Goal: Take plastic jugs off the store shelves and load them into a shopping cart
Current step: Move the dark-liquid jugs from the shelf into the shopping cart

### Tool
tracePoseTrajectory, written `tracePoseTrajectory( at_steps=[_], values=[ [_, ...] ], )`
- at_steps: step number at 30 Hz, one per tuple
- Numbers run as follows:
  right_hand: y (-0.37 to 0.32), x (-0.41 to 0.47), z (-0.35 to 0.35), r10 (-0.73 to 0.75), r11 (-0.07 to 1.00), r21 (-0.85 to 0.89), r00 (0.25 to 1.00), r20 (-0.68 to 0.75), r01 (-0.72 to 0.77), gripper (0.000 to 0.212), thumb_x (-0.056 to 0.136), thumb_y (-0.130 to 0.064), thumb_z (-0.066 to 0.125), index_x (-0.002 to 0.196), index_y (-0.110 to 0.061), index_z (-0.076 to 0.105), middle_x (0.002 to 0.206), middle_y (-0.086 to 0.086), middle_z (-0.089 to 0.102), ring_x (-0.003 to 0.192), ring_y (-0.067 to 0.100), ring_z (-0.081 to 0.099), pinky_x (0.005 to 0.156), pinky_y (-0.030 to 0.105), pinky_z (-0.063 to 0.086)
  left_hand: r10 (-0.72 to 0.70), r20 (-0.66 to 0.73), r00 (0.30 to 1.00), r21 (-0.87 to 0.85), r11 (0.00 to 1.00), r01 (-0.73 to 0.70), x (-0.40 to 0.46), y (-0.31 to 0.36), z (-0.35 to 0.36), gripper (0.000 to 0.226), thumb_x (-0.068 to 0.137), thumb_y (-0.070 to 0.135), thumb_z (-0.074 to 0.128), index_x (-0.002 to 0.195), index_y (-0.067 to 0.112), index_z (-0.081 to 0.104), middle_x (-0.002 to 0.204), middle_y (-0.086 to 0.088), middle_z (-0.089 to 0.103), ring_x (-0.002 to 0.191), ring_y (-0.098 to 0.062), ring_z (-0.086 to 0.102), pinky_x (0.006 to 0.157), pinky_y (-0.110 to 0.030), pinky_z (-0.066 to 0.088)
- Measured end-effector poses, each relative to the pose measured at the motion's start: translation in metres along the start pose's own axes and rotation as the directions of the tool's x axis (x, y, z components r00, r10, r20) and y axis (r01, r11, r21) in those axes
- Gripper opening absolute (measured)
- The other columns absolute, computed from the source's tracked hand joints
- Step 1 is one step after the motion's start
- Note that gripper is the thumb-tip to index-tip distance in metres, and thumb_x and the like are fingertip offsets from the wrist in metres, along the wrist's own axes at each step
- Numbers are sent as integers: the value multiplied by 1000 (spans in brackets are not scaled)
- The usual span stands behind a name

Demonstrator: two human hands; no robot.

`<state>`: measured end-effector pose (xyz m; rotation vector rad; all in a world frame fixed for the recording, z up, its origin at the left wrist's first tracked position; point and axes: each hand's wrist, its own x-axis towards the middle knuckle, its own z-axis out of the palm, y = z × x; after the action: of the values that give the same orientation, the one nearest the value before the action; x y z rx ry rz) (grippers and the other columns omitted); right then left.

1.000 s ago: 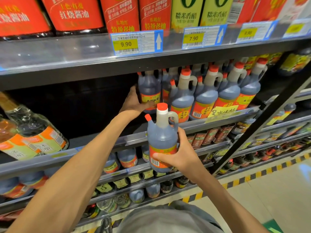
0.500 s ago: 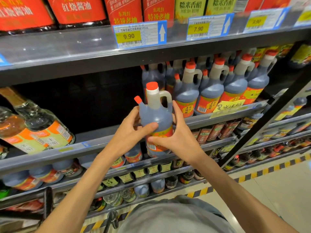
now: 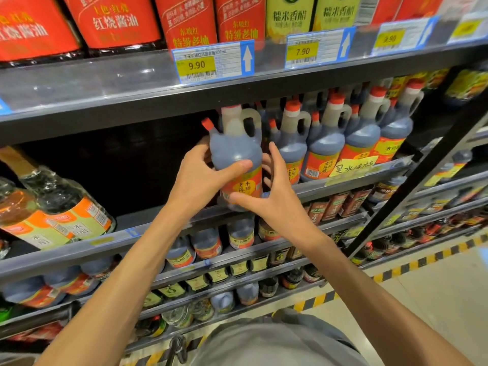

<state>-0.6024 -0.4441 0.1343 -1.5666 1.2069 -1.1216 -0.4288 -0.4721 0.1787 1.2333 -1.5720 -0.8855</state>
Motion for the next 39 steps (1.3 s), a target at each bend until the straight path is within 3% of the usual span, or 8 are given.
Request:
tracePoseTrajectory(
  at_steps=[9,13,18,24,29,31,35,39],
  values=[
    [25,-20,-31,111,994,16,989,-95,-110,91,86,-44,77,159,-35,24,159,-14,36,145,-3,34,123,37,34,-70,-111,991,102,991,81,31,-27,14,72,66,61,87,123,39,50,120,21,65,112,-2,64,97,-39,57],
    [33,-19,-35,145,989,46,983,-115,-141,83,91,-32,76,158,-29,28,152,-11,44,139,-2,42,122,38,35,-66,-103,992,220,972,88,30,-35,24,95,73,60,83,150,25,40,147,4,48,131,-12,49,105,-32,46],
    [45,-15,-32,156,987,47,981,-119,-151,77,92,-29,76,156,-27,33,146,-9,49,133,0,49,119,38,39,-28,-52,998,258,965,40,30,-36,33,80,78,52,82,142,22,44,126,5,45,117,-11,51,94,-27,48],
    [51,-8,-25,103,994,-13,989,-103,-105,71,92,-30,76,152,-29,39,146,-11,49,133,-4,47,117,32,39,-5,-85,996,216,976,23,30,-36,41,85,78,54,82,147,25,42,134,7,45,113,-1,50,90,-16,46],
    [58,-5,-24,2,978,-208,996,-92,-21,70,92,-31,75,152,-26,38,140,-8,47,130,-1,48,108,17,38,-9,-29,1000,206,978,15,28,-41,35,72,83,50,79,141,26,44,120,24,51,100,23,52,82,-4,45],
    [60,-6,-24,-88,928,-368,994,-64,59,71,93,-32,75,152,-18,38,138,-4,47,131,6,48,108,12,36,-6,-18,1000,227,974,10,31,-43,32,71,83,50,79,140,25,46,128,14,49,100,26,48,80,0,43],
    [63,-14,-24,-241,736,-643,970,43,211,70,93,-40,72,151,-13,43,140,4,51,132,22,50,109,38,46,2,-12,1000,273,962,1,34,-43,31,70,83,49,80,139,22,47,132,8,45,98,20,49,79,5,39],
    [56,-21,-24,-196,625,-756,977,89,194,74,89,-45,73,151,-15,46,141,4,54,129,23,54,105,39,49,13,-26,1000,274,962,-5,33,-45,33,68,85,46,79,138,20,47,121,18,47,97,29,46,77,5,38]
  ],
)
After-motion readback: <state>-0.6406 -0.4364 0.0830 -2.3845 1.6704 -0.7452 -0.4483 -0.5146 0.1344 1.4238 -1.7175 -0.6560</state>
